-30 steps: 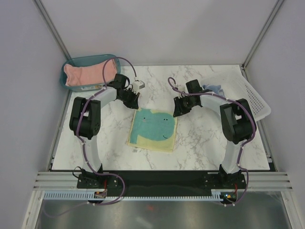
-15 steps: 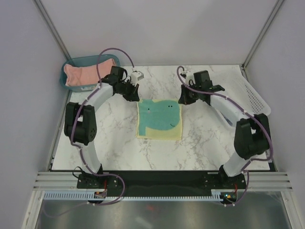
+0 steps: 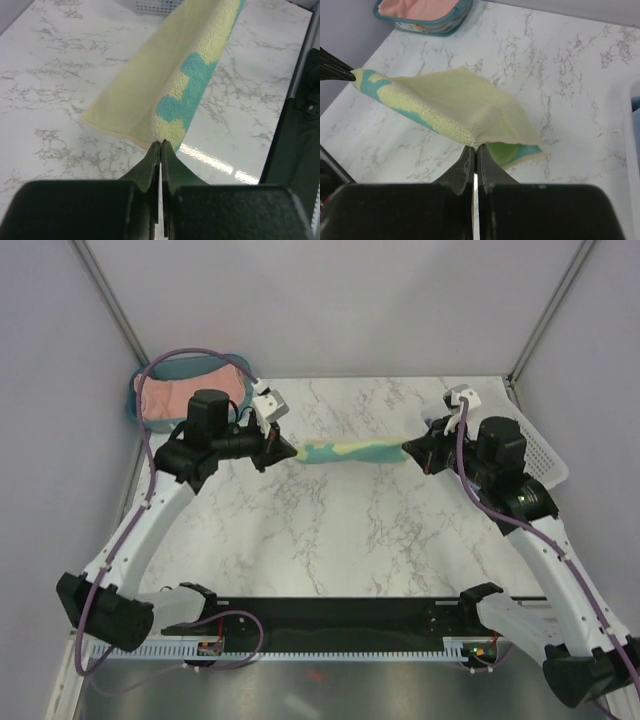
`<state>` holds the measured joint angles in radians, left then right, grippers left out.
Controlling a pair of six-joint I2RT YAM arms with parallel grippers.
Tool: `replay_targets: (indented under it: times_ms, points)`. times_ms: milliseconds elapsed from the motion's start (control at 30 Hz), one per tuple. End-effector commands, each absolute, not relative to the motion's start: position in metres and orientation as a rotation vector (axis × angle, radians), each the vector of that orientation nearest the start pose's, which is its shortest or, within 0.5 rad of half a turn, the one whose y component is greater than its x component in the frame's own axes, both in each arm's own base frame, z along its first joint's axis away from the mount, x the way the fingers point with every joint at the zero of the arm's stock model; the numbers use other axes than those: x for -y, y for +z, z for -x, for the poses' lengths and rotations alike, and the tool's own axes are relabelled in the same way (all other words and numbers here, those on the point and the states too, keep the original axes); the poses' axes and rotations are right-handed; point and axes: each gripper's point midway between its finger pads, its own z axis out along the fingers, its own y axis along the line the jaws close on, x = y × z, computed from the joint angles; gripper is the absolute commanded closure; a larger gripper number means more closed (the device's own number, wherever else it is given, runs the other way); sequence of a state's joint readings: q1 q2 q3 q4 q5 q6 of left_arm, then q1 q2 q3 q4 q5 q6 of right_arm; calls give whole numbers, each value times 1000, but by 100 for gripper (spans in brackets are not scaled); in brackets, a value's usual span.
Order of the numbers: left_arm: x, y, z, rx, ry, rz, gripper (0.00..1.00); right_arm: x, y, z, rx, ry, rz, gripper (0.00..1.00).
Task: Fold and stack the towels
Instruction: Fold the towel
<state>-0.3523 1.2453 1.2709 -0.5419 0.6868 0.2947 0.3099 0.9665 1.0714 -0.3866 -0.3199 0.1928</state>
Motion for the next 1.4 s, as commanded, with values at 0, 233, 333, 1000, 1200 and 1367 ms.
replay_targets:
  times_ms: [0, 233, 333, 1000, 1200, 1367]
  points:
    - [223, 307, -248, -1748, -871, -1020, 98, -165, 322, -256, -1831, 781, 308, 100]
    - [216, 254, -268, -2067, -769, -911, 98, -174, 293, -267, -1893, 824, 288, 100]
    - [213, 197, -309, -2255, -701, -854, 98, -175, 246, -300, -1982, 776, 220, 100]
    - [178, 148, -538, -2292, -237, -538, 37, -177, 152, -483, -2240, 425, 105, 45]
    - [183, 184, -462, -2331, -294, -377, 39, -158, 157, -424, -2335, 415, -52, 57]
    - [215, 138, -358, -2444, -536, -352, 49, -156, 115, -349, -2458, 464, -129, 69]
